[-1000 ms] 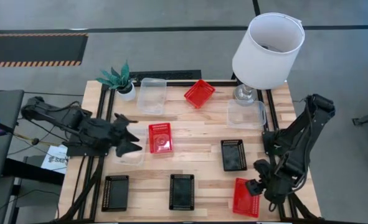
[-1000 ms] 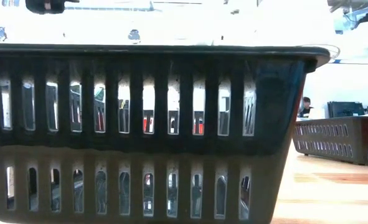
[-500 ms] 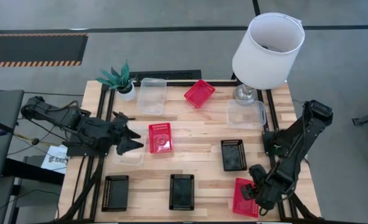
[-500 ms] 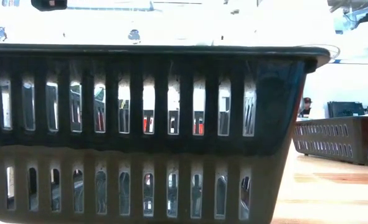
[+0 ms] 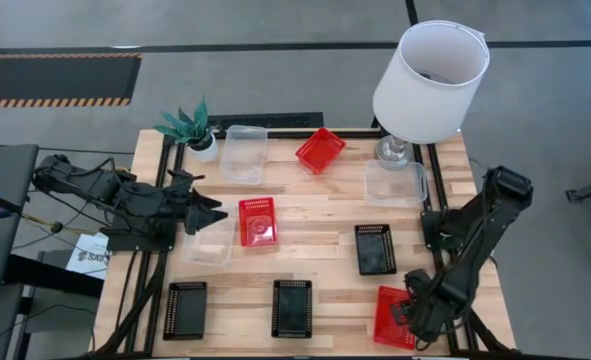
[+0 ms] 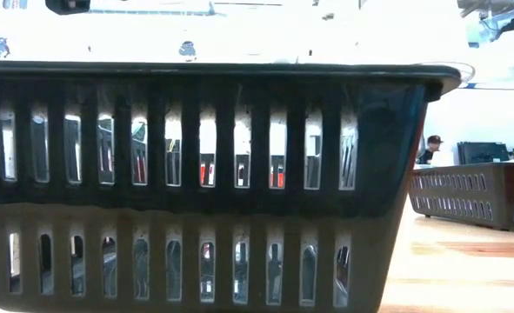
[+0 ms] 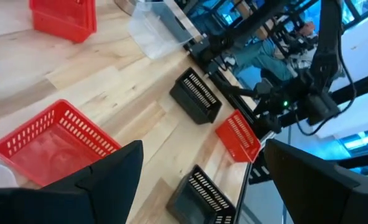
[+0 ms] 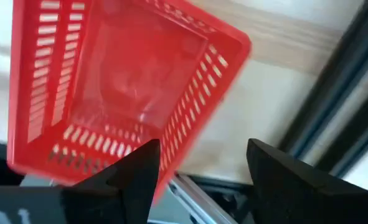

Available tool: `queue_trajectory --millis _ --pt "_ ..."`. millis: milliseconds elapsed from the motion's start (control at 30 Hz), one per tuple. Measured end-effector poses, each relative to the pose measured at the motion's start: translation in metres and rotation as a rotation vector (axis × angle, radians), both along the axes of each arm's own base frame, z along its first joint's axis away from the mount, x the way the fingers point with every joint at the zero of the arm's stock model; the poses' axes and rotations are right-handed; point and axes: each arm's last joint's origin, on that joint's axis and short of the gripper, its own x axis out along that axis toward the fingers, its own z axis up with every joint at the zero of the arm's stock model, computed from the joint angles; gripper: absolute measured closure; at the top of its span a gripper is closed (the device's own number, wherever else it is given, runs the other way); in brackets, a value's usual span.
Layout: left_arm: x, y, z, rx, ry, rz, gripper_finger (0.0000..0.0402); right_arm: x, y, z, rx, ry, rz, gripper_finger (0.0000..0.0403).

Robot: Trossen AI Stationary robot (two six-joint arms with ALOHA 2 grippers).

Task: Stack baskets by color
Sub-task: Move the bottom red bin to the center of the table

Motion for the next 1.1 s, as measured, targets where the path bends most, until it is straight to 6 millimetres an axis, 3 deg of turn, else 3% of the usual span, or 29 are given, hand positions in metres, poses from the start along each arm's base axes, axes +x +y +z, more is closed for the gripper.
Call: queue_trajectory --millis 233,400,533,833,1100 --pt "0.0 0.0 0.0 -0.022 -0.004 0.013 0.0079 0.013 0.016 -0.026 0.002 0.001 -0.013 0.0137" --pt "0.0 0.0 0.0 -0.04 -0.008 0.021 0.0079 0.014 0.018 -0.03 -0.012 -0.016 -0.029 0.0151" --pt "0.0 0.0 0.0 -0.038 -0.008 0.021 0.0079 0.014 0.012 -0.027 -0.042 -0.003 -0.052 0.02" --pt "0.0 0.0 0.0 -0.032 -0.004 0.019 0.0079 0.012 0.009 -0.026 -0.063 0.015 -0.042 0.0382" --pt "0.0 0.002 0.0 0.009 -0.009 0.047 0.0079 0.011 0.011 -0.023 -0.006 0.038 -0.033 0.0392"
